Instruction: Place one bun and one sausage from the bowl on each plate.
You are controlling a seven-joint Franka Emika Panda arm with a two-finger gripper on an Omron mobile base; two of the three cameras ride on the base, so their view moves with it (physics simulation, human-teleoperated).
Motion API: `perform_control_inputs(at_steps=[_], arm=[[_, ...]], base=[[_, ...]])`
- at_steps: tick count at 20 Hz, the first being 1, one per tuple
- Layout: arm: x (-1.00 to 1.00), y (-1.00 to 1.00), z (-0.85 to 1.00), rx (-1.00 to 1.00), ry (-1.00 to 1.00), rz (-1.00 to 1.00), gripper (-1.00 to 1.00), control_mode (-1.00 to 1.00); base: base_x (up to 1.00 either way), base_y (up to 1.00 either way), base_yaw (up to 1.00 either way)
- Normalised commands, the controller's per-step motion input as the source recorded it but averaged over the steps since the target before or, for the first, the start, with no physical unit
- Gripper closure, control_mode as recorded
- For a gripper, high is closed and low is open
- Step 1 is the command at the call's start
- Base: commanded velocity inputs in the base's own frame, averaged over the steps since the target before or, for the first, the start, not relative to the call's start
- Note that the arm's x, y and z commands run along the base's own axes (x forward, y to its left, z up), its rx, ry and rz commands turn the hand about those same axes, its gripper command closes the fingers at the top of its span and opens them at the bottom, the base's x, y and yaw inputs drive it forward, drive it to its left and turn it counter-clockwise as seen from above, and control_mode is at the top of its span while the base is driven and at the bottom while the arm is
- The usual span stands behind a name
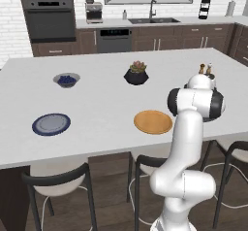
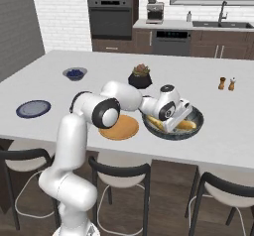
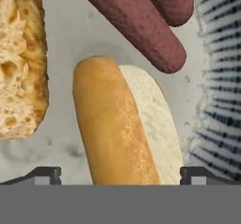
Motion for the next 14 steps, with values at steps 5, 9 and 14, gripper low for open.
perform_control_inputs(at_steps=[5,9,14], arm=[[0.0,0.0,0.0,0.0,0.0,0.0,-1.0,-1.0],[0.0,0.0,0.0,0.0,0.0,0.0,1.0,-1.0],[0.0,0.0,0.0,0.0,0.0,0.0,1.0,-1.0]], base=[[0.0,0.0,0.0],[0.0,0.0,0.0],[0.0,0.0,0.0]])
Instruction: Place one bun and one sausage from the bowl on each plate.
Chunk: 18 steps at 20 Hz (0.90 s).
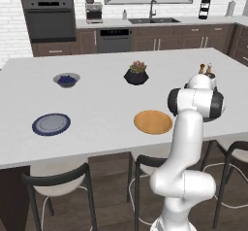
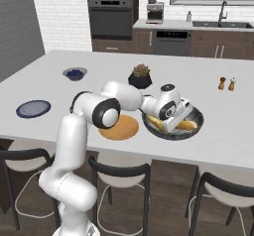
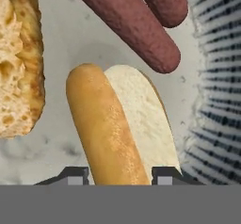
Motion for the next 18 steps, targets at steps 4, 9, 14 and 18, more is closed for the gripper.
perform_control_inputs(at_steps=[4,9,14,18], arm=[[-0.11,0.05,0.12,-0.01,-0.01,0.0,1.0,-1.0],[-0.45,0.55,0.64,-0.06,-0.09,-0.08,1.0,-1.0],[-0.46,0.88,0.43,-0.03,0.0,-0.14,1.0,-1.0],[-0.02,0.95,0.14,0.01,0.0,-0.25,1.0,-1.0]], base=[[0.0,0.0,0.0],[0.0,0.0,0.0],[0.0,0.0,0.0],[0.0,0.0,0.0]])
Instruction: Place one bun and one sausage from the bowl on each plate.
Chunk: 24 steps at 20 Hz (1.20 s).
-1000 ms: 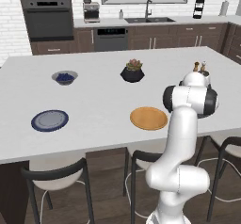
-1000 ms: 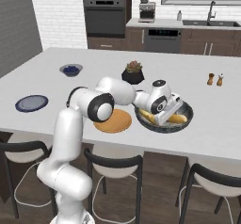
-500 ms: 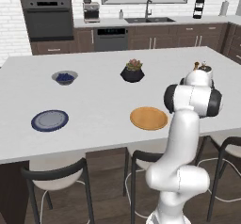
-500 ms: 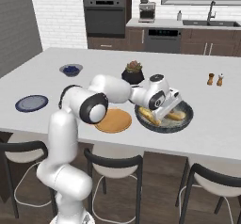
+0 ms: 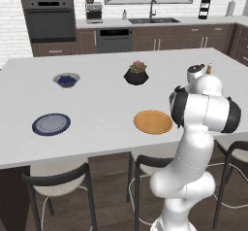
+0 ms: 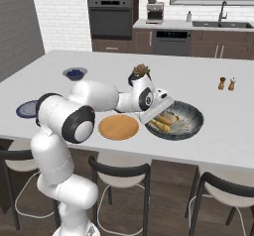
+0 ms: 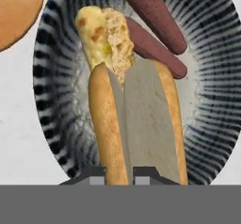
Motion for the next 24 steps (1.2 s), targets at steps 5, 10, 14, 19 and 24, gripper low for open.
perform_control_inputs(at_steps=[5,10,14,19,24], arm=[[0.0,0.86,0.31,0.07,0.02,-0.32,1.0,-1.0],[0.0,0.89,0.12,0.06,0.0,-0.36,1.0,-1.0],[0.02,0.57,-0.06,0.06,0.0,-0.31,1.0,-1.0],[0.15,0.3,-0.22,0.05,0.0,-0.18,1.0,-1.0],[0.23,0.22,-0.23,0.05,0.0,-0.14,1.0,-1.0]], base=[[0.0,0.0,0.0],[0.0,0.0,0.0],[0.0,0.0,0.0],[0.0,0.0,0.0],[0.0,0.0,0.0]])
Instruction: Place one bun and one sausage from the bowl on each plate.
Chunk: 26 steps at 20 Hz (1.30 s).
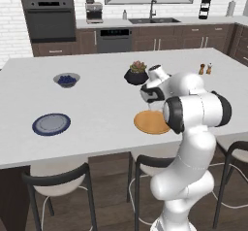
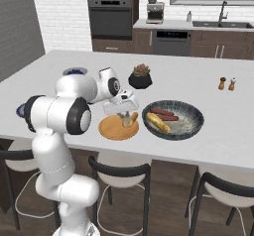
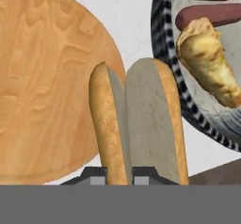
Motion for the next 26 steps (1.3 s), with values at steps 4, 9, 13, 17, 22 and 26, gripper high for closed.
perform_control_inputs(at_steps=[4,9,13,17,22,26], arm=[[0.32,0.1,-0.37,0.05,0.0,0.0,1.0,-1.0],[0.21,0.22,-0.3,0.03,0.0,-0.01,1.0,-1.0],[0.0,0.12,-0.05,0.0,0.0,0.0,1.0,-1.0],[0.0,0.06,-0.17,0.0,0.0,0.0,1.0,-1.0],[0.08,-0.01,-0.28,0.0,-0.04,0.0,1.0,-1.0],[0.03,-0.01,-0.21,0.0,-0.05,0.0,1.0,-1.0]], base=[[0.0,0.0,0.0],[0.0,0.0,0.0],[0.0,0.0,0.0],[0.0,0.0,0.0],[0.0,0.0,0.0],[0.0,0.0,0.0]])
